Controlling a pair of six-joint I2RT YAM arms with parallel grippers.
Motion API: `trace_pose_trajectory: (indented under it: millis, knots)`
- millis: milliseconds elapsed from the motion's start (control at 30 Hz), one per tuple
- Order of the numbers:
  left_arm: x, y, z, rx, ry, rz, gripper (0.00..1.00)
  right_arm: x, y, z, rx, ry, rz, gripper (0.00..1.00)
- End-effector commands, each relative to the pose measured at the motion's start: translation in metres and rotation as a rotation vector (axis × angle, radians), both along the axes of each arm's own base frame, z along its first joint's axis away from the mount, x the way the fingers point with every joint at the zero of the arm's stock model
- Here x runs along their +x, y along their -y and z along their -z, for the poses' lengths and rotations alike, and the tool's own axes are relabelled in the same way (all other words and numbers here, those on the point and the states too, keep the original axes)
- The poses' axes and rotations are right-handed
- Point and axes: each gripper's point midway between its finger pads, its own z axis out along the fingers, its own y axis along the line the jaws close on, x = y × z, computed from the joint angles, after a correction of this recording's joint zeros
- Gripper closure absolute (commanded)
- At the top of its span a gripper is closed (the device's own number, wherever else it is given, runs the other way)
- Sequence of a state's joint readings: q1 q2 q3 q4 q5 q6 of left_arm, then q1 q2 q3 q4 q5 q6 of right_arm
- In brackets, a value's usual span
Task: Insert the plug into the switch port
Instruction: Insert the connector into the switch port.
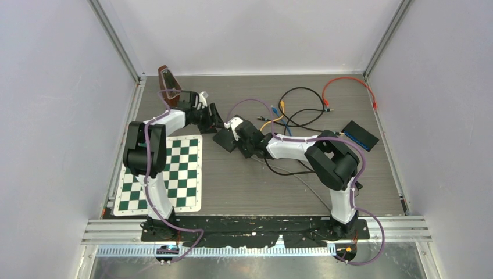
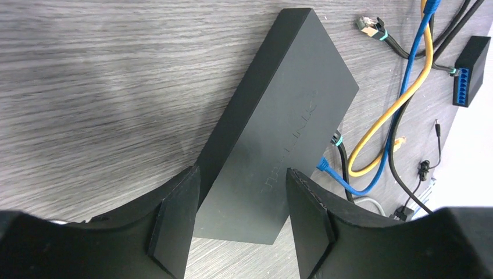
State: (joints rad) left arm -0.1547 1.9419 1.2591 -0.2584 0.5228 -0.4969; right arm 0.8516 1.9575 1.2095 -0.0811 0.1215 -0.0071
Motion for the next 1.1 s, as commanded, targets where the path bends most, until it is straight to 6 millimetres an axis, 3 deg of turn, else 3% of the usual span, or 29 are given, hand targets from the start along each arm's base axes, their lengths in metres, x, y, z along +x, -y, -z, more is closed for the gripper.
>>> trace_pose_trajectory:
  millis: [0,367,600,867,1067]
  knots:
    - [0.010,0.013,-0.016,-0.085,0.036,0.045,0.43,0.010,-0.016,-0.015,0.061,0.053,-0.010,0.95]
    - [0.002,0.019,-0.014,-0.129,0.014,0.070,0.48,0.012,-0.029,-0.026,0.131,0.088,-0.048,0.95]
    - [-0.012,0.023,-0.012,-0.145,-0.039,0.082,0.50,0.017,-0.027,-0.033,0.162,0.133,-0.012,0.95]
    - [-0.031,0.033,-0.012,-0.164,-0.073,0.141,0.51,0.023,-0.026,-0.057,0.218,0.277,-0.025,0.95]
    - [-0.044,0.042,-0.016,-0.178,-0.079,0.181,0.52,0.028,-0.028,-0.056,0.196,0.300,-0.033,0.95]
